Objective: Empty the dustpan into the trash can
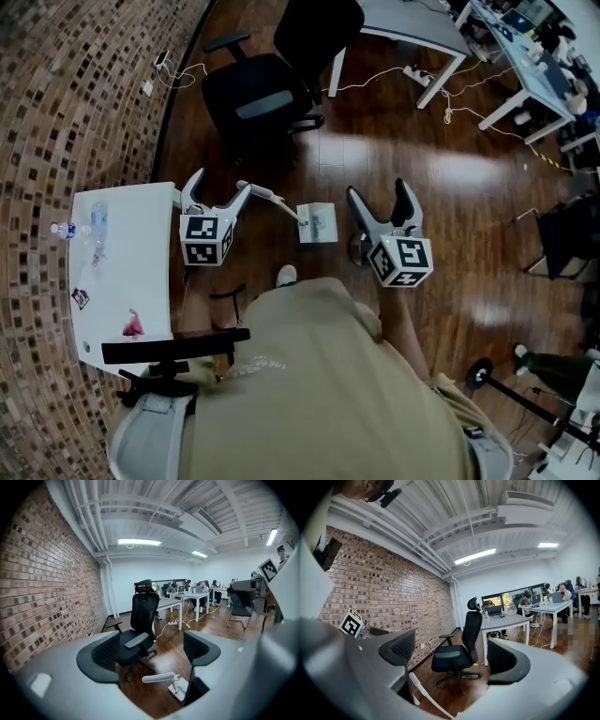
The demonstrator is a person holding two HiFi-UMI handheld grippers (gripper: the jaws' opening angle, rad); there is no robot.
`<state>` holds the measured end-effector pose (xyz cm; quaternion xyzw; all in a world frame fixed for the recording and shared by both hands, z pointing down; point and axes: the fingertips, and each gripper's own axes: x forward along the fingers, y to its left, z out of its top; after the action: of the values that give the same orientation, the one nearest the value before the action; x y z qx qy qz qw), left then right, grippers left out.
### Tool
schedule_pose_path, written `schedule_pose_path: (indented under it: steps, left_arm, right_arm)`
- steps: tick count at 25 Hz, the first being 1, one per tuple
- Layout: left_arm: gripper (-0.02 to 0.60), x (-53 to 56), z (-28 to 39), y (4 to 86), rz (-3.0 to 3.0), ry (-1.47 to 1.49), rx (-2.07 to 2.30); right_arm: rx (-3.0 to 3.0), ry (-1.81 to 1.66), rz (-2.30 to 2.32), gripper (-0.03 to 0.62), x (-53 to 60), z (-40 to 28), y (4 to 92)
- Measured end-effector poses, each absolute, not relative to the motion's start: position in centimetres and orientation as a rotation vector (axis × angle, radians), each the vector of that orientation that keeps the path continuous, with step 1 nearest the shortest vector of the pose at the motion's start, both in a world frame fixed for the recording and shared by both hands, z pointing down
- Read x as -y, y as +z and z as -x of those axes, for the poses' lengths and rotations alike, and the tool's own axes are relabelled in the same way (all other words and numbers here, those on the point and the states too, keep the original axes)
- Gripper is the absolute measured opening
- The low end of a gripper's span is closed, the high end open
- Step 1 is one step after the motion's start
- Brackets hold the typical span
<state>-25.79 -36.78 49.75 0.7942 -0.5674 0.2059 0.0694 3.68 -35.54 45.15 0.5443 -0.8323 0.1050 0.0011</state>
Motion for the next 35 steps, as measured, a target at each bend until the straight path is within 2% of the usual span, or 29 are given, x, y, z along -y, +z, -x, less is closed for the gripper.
schedule_pose_path:
  steps: [11, 35]
  left_arm:
    - [0.422, 36.9, 25.4, 51.5, -2.476, 0.77, 1.56]
    - [0.42, 36.1, 24.6, 58.5, -2.772, 1.573, 0.915]
  right_arm:
    - [2.581, 0.364, -1.756, 0.48, 34.9, -4.1, 45.6]
    - [2.532, 0.342, -1.849, 0.476, 33.3, -5.9, 45.8]
